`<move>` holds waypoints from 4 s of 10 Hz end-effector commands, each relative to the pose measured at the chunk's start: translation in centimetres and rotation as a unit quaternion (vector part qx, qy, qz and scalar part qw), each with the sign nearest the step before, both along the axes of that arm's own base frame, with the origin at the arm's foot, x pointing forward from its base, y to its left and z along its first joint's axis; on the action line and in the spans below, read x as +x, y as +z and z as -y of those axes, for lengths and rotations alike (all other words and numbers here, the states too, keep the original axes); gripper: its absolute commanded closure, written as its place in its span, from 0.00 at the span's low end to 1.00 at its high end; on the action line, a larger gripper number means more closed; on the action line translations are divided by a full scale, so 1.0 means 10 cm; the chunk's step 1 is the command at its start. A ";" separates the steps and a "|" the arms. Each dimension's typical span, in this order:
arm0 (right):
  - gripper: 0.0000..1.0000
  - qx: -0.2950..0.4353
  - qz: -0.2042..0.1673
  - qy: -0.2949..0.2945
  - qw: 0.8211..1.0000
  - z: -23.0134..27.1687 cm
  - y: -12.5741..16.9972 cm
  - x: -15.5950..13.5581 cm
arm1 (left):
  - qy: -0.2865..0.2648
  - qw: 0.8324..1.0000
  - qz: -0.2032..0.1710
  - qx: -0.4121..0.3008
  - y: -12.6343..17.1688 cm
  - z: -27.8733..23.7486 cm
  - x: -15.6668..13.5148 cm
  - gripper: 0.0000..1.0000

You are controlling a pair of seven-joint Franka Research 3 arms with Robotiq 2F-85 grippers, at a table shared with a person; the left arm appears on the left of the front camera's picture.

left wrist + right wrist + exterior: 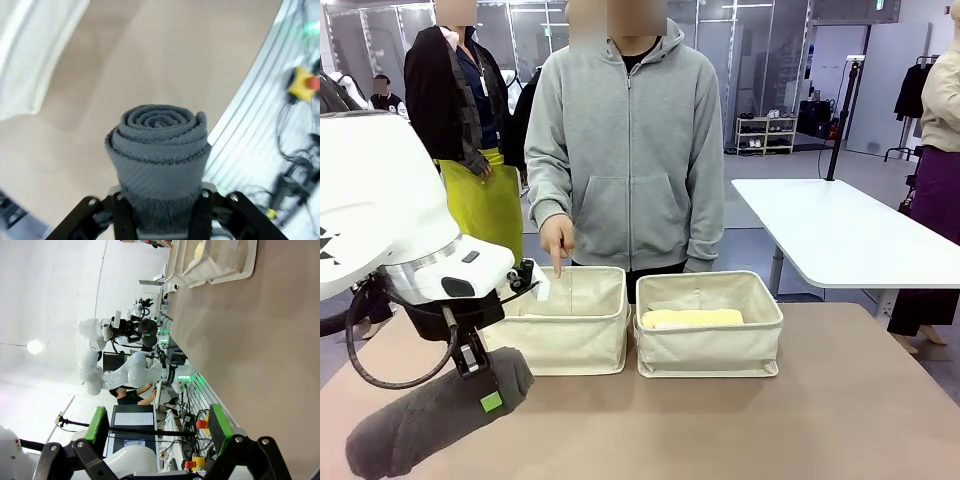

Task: Divide the towels into two baskets.
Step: Pick up one hotel-folded towel from the bottom of the table and place it in the Fabric basket indicated by the person.

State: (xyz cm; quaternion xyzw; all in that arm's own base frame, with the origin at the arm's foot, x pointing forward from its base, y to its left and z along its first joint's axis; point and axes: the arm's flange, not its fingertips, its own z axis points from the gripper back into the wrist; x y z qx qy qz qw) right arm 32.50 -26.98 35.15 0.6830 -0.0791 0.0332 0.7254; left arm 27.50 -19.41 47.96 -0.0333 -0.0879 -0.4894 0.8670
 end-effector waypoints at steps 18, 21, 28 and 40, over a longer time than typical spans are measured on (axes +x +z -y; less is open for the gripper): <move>0.00 0.004 0.010 0.002 1.000 0.00 0.02 -0.02 | -0.312 0.938 0.110 0.099 -0.10 0.77 2.87 0.56; 0.00 0.004 0.010 0.002 1.000 0.00 0.02 -0.02 | -0.295 0.946 0.098 0.091 -0.43 0.75 3.07 0.53; 0.00 0.004 0.010 0.002 1.000 0.00 0.02 -0.02 | -0.273 0.951 0.099 0.105 -0.34 0.76 2.94 0.00; 0.00 0.004 0.010 0.002 1.000 0.00 0.02 -0.02 | -0.265 0.954 0.106 0.096 -0.29 0.79 2.98 0.00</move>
